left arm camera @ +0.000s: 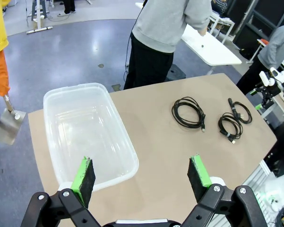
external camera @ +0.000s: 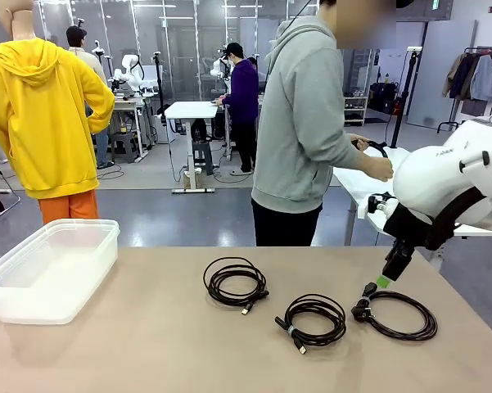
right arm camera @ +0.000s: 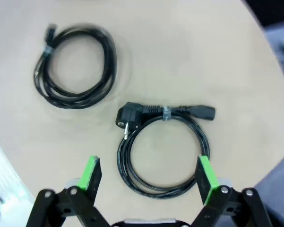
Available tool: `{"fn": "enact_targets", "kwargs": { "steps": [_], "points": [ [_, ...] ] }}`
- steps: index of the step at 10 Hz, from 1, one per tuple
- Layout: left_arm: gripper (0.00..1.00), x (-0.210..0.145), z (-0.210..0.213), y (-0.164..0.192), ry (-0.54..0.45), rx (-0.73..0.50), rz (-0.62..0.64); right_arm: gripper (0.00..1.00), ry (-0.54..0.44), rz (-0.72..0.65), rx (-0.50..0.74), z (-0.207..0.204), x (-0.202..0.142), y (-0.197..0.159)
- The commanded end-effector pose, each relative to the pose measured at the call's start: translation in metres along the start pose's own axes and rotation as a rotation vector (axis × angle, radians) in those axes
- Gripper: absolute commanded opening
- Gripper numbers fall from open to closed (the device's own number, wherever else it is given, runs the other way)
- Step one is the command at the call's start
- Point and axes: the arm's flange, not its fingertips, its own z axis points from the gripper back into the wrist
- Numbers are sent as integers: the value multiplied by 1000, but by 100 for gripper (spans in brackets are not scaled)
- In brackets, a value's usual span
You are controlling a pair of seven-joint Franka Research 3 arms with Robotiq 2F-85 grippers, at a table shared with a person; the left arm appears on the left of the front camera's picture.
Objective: Organize and store the cables.
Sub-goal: Place the Power Cable into the Organizing box.
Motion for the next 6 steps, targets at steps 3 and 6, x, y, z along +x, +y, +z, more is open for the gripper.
{"fn": "enact_targets", "kwargs": {
  "steps": [3, 6],
  "points": [
    [100, 0, 0, 0, 5, -11, -12, 100, 46, 776, 169, -20, 5, -23],
    [100, 0, 0, 0, 5, -11, -12, 100, 43, 647, 155, -24, 10, -11]
  ]
}}
